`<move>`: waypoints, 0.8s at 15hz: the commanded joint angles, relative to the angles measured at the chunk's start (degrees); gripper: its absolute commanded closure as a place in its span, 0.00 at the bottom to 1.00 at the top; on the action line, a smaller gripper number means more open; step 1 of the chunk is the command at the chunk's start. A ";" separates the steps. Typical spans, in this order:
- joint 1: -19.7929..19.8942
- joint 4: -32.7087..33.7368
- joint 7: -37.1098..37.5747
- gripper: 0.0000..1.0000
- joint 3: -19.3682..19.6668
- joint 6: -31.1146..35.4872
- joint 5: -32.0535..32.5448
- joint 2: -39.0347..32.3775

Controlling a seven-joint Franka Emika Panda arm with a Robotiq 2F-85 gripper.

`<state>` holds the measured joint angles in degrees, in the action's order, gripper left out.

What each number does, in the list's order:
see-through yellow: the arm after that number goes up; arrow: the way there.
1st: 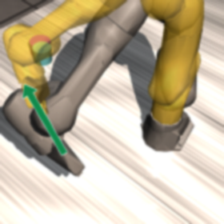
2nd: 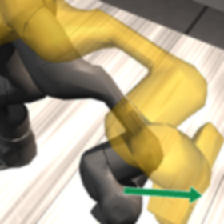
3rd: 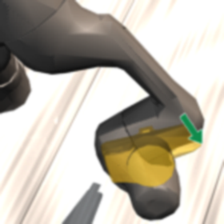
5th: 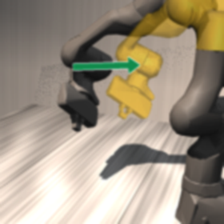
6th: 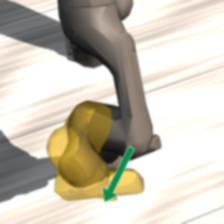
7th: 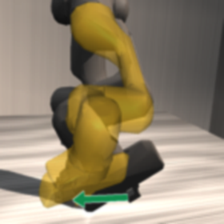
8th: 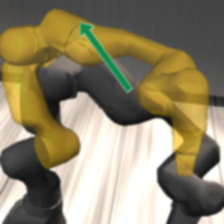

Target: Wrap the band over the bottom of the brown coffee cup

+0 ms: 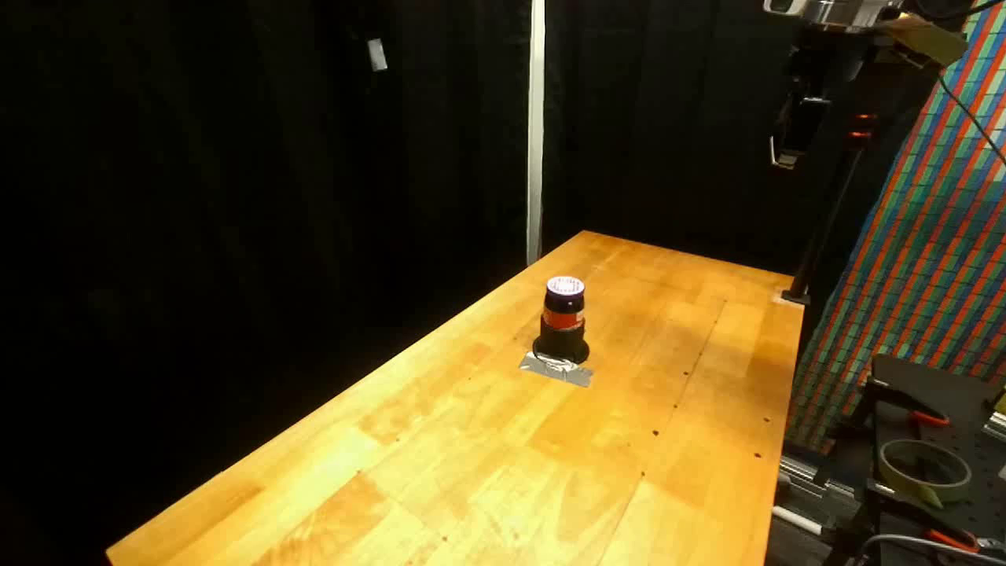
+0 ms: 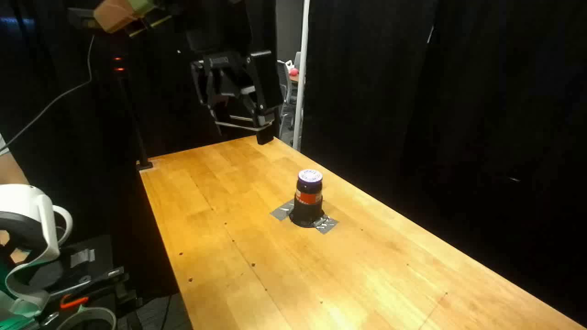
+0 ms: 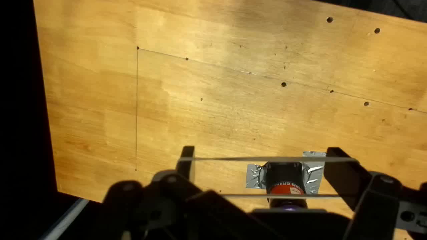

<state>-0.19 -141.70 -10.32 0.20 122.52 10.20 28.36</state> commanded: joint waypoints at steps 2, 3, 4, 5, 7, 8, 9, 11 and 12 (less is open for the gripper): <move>-0.29 0.66 0.11 0.00 0.23 -0.16 0.12 0.01; -0.29 0.76 0.11 0.00 0.23 -0.16 0.12 0.13; -0.29 0.80 0.11 0.00 0.23 -0.17 0.12 0.19; -0.29 0.82 0.11 0.00 0.23 -0.17 0.12 0.19; -0.97 1.92 0.03 0.00 0.20 -0.85 -1.18 -0.59; -2.79 5.26 -0.37 0.00 -0.09 -4.33 -4.52 -4.37; -3.83 6.85 -0.85 0.00 -0.13 -6.19 -6.74 -6.52; -6.08 11.66 -0.90 0.00 -0.81 -9.98 -11.62 -12.93; -7.14 14.18 -1.70 0.00 -1.01 -11.08 -14.00 -16.45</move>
<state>-4.57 -136.86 -10.40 -0.28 116.09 1.86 22.91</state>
